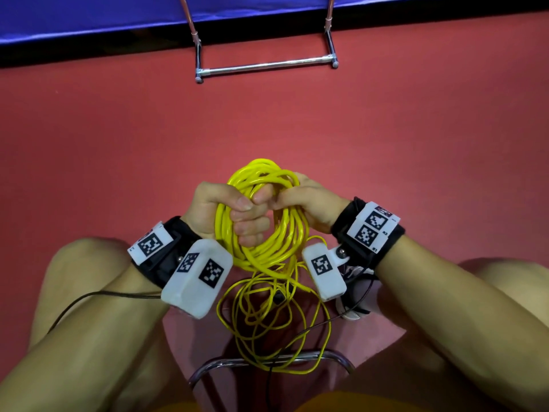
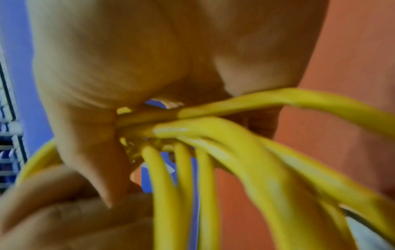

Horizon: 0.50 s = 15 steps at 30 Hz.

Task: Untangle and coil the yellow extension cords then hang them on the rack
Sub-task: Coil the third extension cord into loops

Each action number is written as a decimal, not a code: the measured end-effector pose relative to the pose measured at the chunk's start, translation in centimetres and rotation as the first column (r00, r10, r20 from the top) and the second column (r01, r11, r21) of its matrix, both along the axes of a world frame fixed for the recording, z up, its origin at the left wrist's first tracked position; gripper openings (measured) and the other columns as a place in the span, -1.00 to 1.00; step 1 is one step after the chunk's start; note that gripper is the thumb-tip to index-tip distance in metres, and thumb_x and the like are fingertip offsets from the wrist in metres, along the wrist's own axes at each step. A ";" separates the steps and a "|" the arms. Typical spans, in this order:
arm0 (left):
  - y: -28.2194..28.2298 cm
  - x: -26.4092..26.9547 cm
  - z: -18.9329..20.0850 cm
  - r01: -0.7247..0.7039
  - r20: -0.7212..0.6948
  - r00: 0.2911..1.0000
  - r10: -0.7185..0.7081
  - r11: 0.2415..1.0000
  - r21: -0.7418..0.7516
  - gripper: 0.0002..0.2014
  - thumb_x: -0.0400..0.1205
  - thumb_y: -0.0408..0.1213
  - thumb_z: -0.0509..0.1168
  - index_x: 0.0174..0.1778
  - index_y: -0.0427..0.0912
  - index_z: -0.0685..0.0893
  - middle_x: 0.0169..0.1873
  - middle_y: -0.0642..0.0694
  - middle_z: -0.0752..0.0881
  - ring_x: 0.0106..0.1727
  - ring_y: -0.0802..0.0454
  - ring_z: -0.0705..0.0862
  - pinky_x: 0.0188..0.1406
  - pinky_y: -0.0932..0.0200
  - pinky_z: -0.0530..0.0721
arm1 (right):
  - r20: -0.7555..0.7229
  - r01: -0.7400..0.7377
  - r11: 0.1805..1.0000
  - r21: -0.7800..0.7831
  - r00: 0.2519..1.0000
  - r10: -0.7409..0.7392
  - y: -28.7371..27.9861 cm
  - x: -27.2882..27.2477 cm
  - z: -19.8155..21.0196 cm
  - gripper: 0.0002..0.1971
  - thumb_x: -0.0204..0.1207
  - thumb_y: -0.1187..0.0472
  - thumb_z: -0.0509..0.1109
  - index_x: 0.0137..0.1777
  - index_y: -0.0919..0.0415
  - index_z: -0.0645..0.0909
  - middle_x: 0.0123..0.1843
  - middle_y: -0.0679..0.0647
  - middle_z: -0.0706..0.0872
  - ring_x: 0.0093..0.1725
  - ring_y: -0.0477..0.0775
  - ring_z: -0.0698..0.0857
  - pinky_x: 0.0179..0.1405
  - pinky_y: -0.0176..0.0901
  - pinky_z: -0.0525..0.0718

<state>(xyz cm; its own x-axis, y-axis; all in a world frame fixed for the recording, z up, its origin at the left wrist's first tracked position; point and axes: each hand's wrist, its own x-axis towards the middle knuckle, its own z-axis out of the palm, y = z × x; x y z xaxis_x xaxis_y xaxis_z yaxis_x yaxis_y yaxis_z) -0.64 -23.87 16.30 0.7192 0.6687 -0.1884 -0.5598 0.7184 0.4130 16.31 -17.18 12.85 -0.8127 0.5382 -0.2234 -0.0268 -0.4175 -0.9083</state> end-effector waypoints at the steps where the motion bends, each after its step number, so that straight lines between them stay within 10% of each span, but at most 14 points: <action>1: 0.1 -0.1 -0.2 -0.006 -0.023 1.000 0.006 1.000 0.005 -0.85 0.50 -0.51 0.27 -0.03 -0.33 0.54 -0.50 -0.06 0.39 -0.46 0.00 0.48 -0.36 0.10 0.48 | -0.009 -0.002 1.000 -0.023 1.000 0.001 -0.1 0.0 0.0 -0.65 0.32 0.48 0.34 -0.19 0.05 0.85 -0.10 -0.01 0.82 0.07 -0.02 0.74 0.28 -0.16 0.60; 6: 0.3 -0.5 0.3 -0.108 -0.336 0.932 0.132 0.990 0.090 -0.76 0.24 -0.31 0.53 -0.22 -0.25 0.68 -0.57 -0.05 0.54 -0.45 -0.03 0.64 -0.35 0.13 0.67 | 0.162 0.069 0.996 -0.048 0.985 -0.060 0.4 0.0 -0.5 -0.46 0.21 0.26 0.60 0.15 0.51 0.55 0.06 0.72 0.54 0.04 0.46 0.61 0.16 0.30 0.59; 10: 1.6 -0.5 -0.1 -0.309 -0.574 0.752 0.325 0.942 0.127 -0.83 0.26 -0.46 0.42 -0.25 -0.28 0.72 -0.50 -0.14 0.62 -0.36 -0.07 0.74 -0.25 0.06 0.78 | 0.323 0.234 0.958 0.168 0.905 -0.278 1.0 0.2 -0.4 -0.74 0.41 0.39 0.49 0.07 0.24 0.57 -0.26 0.24 0.64 -0.38 0.17 0.66 -0.34 0.00 0.64; 15: 2.2 0.5 -1.9 -0.292 -0.771 0.452 0.448 0.891 0.347 -0.66 0.37 -0.56 0.55 -0.04 -0.25 0.62 -0.40 -0.17 0.59 -0.35 -0.12 0.66 -0.49 0.18 0.66 | 0.483 0.049 0.802 0.595 0.776 -0.406 1.7 1.1 0.2 -0.83 0.50 0.25 0.39 0.01 0.10 0.46 -0.32 0.04 0.63 -0.28 0.19 0.69 -0.23 0.12 0.67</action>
<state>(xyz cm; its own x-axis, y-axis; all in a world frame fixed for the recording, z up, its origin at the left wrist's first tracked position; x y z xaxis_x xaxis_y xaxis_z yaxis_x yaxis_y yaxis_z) -0.11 -21.67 14.37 -0.0285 0.9058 -0.4228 -0.1145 0.4173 0.9015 17.45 -15.50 13.07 -0.4634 0.8595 -0.2156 0.5299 0.0738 -0.8449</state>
